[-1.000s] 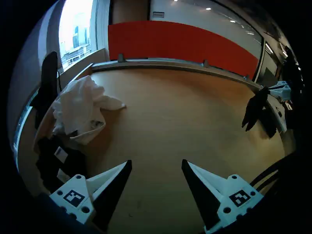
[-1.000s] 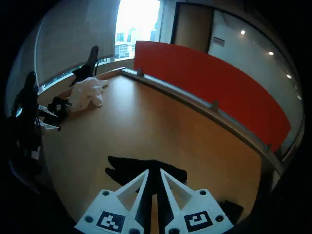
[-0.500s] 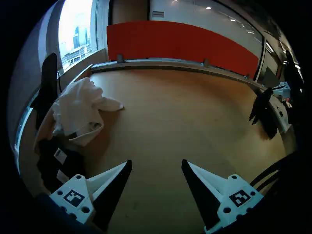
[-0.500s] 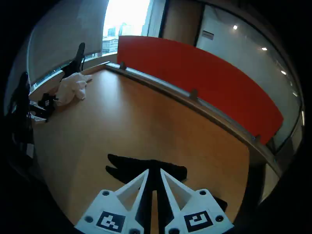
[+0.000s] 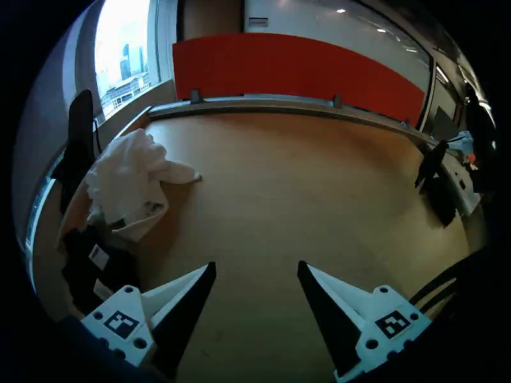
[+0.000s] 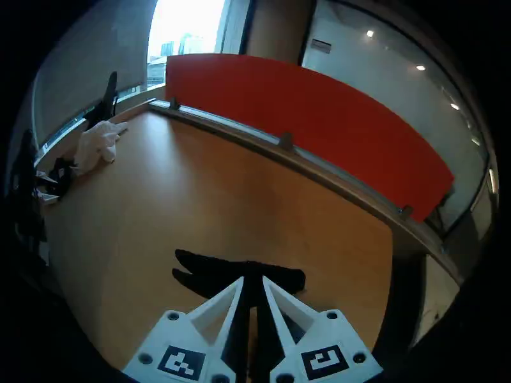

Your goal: Fold towel

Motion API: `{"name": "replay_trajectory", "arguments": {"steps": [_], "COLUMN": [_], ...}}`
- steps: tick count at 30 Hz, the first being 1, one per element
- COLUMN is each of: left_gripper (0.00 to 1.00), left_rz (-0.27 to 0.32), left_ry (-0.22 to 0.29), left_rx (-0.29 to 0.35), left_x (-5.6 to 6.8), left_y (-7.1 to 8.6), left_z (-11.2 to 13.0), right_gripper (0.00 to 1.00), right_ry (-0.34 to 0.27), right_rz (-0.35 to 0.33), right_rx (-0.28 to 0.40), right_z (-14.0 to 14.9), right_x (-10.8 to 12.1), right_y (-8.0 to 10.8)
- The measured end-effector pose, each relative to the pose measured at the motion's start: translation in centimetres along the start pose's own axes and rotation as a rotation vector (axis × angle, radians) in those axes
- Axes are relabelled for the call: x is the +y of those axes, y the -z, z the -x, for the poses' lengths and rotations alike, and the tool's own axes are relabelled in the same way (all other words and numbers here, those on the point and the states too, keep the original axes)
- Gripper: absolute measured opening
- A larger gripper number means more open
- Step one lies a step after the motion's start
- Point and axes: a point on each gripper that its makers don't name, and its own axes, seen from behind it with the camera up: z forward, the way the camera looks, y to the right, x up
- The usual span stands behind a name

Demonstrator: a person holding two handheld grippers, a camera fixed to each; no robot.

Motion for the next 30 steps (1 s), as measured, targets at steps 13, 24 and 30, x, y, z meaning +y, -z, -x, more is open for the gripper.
{"name": "replay_trajectory", "arguments": {"steps": [13, 24, 30], "left_gripper": [0.94, 0.95, 0.94], "left_rz": [-0.009, -0.005, -0.006], "left_ry": [-0.009, -0.019, -0.022], "left_rx": [-0.007, -0.007, -0.006], "left_x": [0.8, 2.1, 2.4], "left_y": [-0.3, -0.6, -0.6], "left_z": [-0.5, -0.9, -1.1], "right_gripper": [0.05, 0.05, 0.05], "right_ry": [-0.013, -0.044, -0.048], "right_rz": [0.063, 0.085, 0.09], "right_rx": [-0.032, -0.038, -0.048], "right_z": [0.5, 0.7, 1.3], "right_x": [6.5, 9.7, 10.5], "right_y": [0.6, 0.5, 0.6]}}
